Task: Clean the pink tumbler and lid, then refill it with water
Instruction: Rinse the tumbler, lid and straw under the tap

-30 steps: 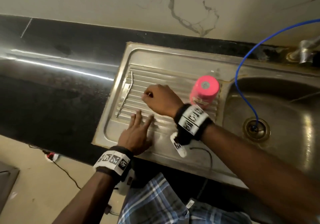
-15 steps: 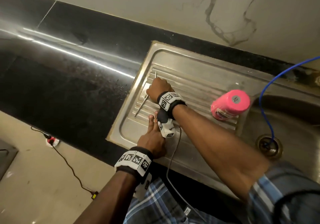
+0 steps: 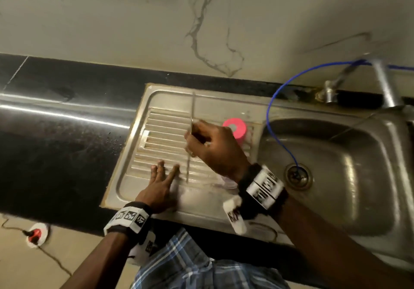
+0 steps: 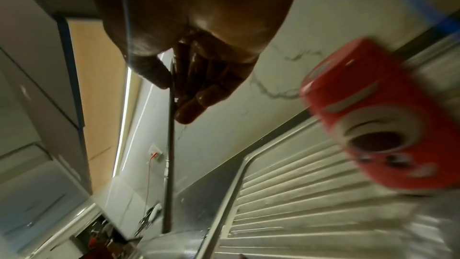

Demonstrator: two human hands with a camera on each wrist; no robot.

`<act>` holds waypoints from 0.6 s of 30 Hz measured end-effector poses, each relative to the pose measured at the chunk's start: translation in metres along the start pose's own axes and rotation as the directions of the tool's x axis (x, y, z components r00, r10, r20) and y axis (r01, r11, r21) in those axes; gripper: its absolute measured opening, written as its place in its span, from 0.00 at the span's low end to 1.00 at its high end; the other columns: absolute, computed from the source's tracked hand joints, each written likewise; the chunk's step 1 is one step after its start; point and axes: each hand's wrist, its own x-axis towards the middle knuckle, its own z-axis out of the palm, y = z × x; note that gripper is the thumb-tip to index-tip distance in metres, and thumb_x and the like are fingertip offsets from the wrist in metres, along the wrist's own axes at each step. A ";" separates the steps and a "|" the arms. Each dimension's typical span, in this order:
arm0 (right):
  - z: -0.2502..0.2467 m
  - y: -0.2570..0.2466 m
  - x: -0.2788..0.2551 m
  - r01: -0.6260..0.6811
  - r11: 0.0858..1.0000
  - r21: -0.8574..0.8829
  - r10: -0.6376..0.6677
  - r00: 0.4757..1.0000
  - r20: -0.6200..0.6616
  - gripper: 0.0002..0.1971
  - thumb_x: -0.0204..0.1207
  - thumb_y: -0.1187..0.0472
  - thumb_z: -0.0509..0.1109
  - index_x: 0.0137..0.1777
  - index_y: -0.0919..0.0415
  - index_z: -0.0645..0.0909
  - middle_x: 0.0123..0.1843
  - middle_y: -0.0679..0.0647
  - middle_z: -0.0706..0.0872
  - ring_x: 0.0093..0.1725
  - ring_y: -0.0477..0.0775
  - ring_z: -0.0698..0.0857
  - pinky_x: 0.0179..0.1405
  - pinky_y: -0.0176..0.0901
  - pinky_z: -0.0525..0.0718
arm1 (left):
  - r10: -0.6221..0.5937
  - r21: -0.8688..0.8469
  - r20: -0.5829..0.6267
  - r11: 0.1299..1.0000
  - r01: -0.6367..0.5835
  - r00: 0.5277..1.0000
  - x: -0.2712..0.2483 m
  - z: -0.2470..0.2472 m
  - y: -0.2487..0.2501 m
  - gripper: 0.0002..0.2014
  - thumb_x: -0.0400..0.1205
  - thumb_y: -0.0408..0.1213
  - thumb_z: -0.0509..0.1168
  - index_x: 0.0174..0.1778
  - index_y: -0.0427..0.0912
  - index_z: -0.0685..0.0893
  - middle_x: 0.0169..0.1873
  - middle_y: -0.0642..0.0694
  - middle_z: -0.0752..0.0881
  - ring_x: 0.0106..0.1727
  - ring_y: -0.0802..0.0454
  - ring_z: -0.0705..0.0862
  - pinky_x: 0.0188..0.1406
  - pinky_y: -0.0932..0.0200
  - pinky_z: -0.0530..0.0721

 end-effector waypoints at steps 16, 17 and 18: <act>-0.217 0.158 -0.154 -0.594 0.773 -0.221 0.351 0.692 -0.631 0.09 0.81 0.55 0.76 0.44 0.60 0.92 0.39 0.55 0.93 0.41 0.56 0.90 0.40 0.41 0.76 | 0.065 0.171 -0.341 0.985 -0.006 0.938 -0.021 0.026 0.144 0.27 0.85 0.53 0.71 0.79 0.46 0.79 0.76 0.44 0.78 0.78 0.38 0.76 0.67 0.41 0.84; -0.224 0.163 -0.150 -0.612 0.757 -0.228 0.358 0.681 -0.639 0.10 0.81 0.54 0.76 0.44 0.60 0.91 0.39 0.56 0.93 0.42 0.58 0.90 0.40 0.41 0.75 | 0.028 0.178 -0.321 0.983 0.032 0.947 -0.020 0.027 0.150 0.27 0.85 0.55 0.70 0.77 0.47 0.79 0.76 0.45 0.77 0.78 0.38 0.76 0.66 0.42 0.84; -0.230 0.169 -0.146 -0.625 0.745 -0.231 0.366 0.673 -0.643 0.11 0.81 0.53 0.75 0.42 0.59 0.90 0.39 0.57 0.92 0.42 0.60 0.89 0.40 0.42 0.76 | -0.009 0.180 -0.297 0.981 0.065 0.955 -0.018 0.026 0.153 0.27 0.85 0.56 0.70 0.76 0.47 0.80 0.75 0.45 0.76 0.77 0.38 0.76 0.65 0.41 0.85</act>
